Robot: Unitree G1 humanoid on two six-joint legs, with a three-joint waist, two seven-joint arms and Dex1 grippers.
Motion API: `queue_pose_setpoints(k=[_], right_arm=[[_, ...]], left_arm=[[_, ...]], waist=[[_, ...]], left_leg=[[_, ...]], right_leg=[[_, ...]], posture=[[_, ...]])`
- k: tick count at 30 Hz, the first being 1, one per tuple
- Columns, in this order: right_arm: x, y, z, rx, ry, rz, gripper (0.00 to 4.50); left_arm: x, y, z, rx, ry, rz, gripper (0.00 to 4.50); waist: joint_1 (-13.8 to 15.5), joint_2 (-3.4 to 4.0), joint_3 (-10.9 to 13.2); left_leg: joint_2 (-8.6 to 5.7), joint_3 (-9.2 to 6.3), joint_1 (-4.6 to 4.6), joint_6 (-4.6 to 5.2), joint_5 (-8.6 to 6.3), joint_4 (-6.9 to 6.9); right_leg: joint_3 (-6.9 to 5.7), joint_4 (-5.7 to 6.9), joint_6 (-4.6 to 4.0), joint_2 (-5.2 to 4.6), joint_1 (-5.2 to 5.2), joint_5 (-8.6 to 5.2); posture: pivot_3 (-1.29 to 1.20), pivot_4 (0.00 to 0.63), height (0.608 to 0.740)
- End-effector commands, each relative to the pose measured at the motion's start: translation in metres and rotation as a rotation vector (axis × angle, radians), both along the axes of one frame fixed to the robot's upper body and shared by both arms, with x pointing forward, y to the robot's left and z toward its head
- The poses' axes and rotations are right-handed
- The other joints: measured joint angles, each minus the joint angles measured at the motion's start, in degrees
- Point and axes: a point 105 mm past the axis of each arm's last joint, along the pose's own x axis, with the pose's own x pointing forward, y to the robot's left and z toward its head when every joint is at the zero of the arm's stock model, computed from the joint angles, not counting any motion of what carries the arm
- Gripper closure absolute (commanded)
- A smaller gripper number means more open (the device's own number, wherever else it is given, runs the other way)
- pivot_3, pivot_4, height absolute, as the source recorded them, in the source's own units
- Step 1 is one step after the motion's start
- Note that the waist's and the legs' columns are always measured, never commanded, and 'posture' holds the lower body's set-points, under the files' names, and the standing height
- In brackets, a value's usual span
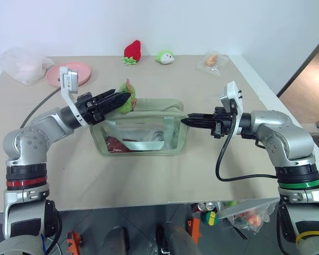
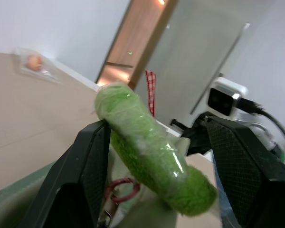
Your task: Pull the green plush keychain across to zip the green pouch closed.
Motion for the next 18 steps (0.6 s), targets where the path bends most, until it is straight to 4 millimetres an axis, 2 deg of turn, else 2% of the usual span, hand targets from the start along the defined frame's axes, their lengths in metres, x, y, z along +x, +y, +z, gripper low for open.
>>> queue_pose_setpoints(k=[1,6,8,11,18], right_arm=[[-0.004,-0.003,0.017,0.023,-0.066,-0.003,4.50],[-0.004,-0.002,0.015,0.023,-0.060,0.005,4.50],[-0.003,-0.001,0.016,0.024,-0.060,0.007,4.50],[-0.002,0.001,0.017,0.025,-0.063,0.013,4.50],[-0.002,0.002,0.018,0.020,-0.069,0.021,4.50]], left_arm=[[-0.026,0.026,0.022,0.018,-0.091,-0.010,1.19],[-0.034,0.072,0.014,0.106,-0.053,0.115,1.19],[-0.036,0.082,0.011,0.125,-0.041,0.136,1.19],[-0.037,0.085,0.003,0.164,-0.026,0.148,1.19],[-0.043,0.080,-0.010,0.170,-0.020,0.125,1.19]], waist=[[-0.1,0.00,0.0],[0.1,0.00,0.0],[0.1,0.00,0.0],[0.1,0.00,0.0],[0.1,0.00,0.0]], left_leg=[[0.03,0.00,0.00,0.00,0.00,-0.03],[0.14,-0.04,0.01,-0.01,0.00,-0.09],[0.14,-0.04,0.02,0.00,0.00,-0.07],[0.12,-0.01,0.02,0.00,0.00,-0.04],[0.16,0.01,0.00,0.00,0.00,-0.09]], right_leg=[[0.00,0.00,0.00,0.03,-0.02,0.00],[-0.10,-0.01,-0.08,0.03,-0.02,-0.07],[-0.11,-0.01,-0.09,0.00,-0.01,-0.07],[-0.11,-0.01,-0.08,-0.09,0.01,-0.07],[-0.09,-0.02,-0.11,-0.08,-0.02,-0.10]], posture=[[0.00,0.150,0.740],[0.00,0.150,0.740],[0.00,0.150,0.740],[0.00,0.150,0.740],[0.00,0.150,0.740]])
